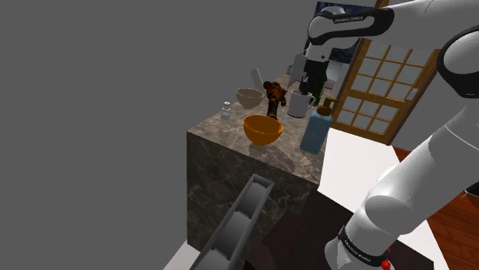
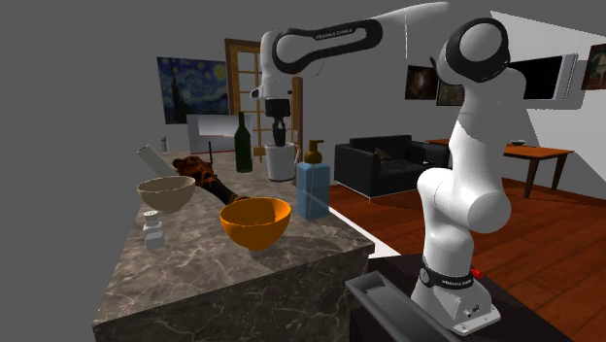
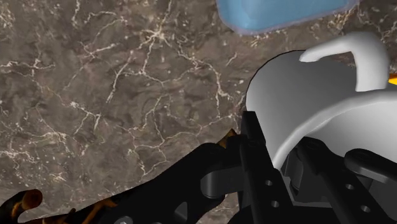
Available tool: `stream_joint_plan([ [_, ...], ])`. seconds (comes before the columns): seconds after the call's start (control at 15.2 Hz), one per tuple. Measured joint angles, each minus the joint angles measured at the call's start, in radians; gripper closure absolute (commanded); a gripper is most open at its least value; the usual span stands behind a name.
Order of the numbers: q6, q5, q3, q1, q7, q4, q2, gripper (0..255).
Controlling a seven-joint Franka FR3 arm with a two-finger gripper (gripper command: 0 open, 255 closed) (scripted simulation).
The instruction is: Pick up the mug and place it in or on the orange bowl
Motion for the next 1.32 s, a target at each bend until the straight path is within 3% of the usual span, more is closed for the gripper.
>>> stream_joint_plan([
  [0.46,-0.086,0.006,0.008,0.007,0.009,0.095,0.010,255],
  [1.12,-0.143,0.049,0.145,0.104,0.232,0.193,0.055,255],
  [1.32,-0.118,0.052,0.157,0.112,0.254,0.167,0.054,255],
])
